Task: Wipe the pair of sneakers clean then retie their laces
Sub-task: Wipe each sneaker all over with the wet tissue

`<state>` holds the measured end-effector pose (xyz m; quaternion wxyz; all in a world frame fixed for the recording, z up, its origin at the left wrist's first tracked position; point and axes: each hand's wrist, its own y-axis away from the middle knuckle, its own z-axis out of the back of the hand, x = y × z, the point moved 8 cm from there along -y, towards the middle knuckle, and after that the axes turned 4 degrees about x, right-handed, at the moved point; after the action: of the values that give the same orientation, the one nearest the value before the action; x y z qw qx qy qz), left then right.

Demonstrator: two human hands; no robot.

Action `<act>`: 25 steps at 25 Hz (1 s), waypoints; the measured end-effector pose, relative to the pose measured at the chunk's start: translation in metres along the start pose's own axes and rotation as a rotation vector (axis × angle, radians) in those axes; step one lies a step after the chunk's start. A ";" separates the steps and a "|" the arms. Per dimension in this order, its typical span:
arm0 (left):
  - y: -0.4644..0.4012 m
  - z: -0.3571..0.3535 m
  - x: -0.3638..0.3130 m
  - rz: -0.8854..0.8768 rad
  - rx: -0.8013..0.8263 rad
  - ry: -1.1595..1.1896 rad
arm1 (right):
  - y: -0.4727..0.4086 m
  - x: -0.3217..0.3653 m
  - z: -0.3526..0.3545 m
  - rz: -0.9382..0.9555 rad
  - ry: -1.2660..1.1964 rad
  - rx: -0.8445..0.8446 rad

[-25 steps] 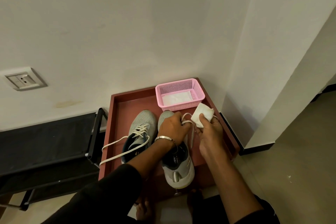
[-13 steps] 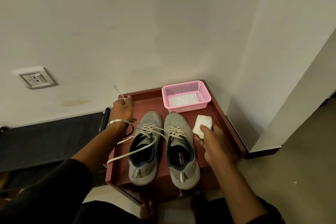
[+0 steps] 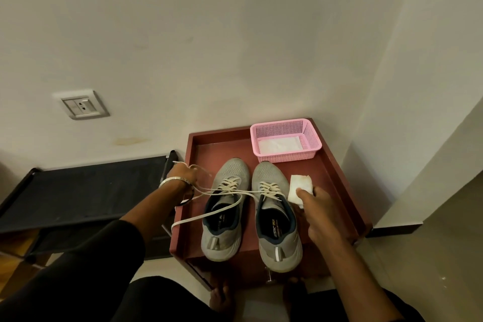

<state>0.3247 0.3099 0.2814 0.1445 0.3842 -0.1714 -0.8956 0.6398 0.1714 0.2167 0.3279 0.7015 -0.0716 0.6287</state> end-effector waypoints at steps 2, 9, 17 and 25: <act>0.008 0.008 0.009 0.079 -0.048 0.008 | 0.000 -0.001 -0.001 -0.001 -0.014 0.006; 0.148 -0.085 -0.052 -0.610 0.112 0.069 | 0.002 -0.006 0.003 -0.046 -0.052 -0.037; 0.164 -0.190 -0.027 -0.797 0.082 -0.755 | 0.015 -0.001 0.016 -0.021 -0.066 -0.075; 0.130 -0.145 -0.031 -0.870 0.472 -0.021 | 0.017 0.011 0.032 0.149 -0.103 -0.128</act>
<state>0.4688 0.1771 0.2620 -0.3357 0.4335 -0.1947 -0.8133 0.6605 0.1439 0.2328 0.3204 0.7031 -0.1804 0.6087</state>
